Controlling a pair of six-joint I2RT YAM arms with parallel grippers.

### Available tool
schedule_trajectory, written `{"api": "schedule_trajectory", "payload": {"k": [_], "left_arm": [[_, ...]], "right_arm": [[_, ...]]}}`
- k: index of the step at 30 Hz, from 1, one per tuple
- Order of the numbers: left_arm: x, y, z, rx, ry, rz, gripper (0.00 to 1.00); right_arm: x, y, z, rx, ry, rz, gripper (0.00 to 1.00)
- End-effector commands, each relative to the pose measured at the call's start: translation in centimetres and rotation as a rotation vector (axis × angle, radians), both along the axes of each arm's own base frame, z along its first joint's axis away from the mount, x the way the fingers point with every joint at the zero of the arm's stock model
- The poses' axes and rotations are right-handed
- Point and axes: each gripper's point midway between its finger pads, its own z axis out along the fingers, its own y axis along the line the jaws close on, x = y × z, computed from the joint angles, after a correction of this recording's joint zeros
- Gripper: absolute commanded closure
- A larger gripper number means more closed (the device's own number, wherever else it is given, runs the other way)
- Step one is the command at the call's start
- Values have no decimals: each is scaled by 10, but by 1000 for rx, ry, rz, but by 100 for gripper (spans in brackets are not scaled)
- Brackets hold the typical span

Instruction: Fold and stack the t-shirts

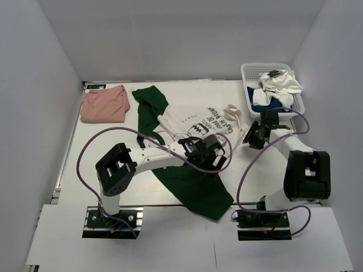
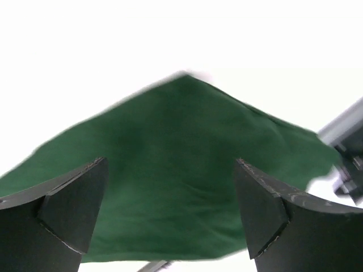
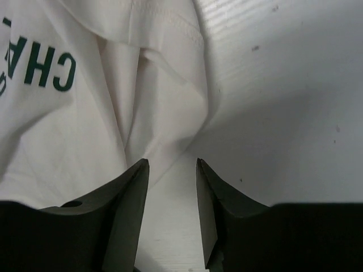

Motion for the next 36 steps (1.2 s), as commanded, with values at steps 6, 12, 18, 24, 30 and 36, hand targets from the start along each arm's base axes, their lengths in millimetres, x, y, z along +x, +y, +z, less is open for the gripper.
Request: {"api": "schedule_trajectory", "payload": {"k": [6,12,18,24,30,36], "left_arm": [[106,35,10,-39,-110,263,0],[189,34,9,-54,-149,348,0],[243,18,3,-85,-156,352,0],[239,28,-69,3,-11,356,0],[223,44,-102,43,70,410,0],[224,68,-110,55,103,454,0]], "right_arm": [[62,2,13,-5,-93,20,54],[84,-2,2,-43,-47,-5,50],[97,6,-8,-20,-32,3,52],[81,12,-22,-21,16,19,89],[63,8,-10,-24,12,18,100],[13,-19,19,-101,16,-44,100]]}}
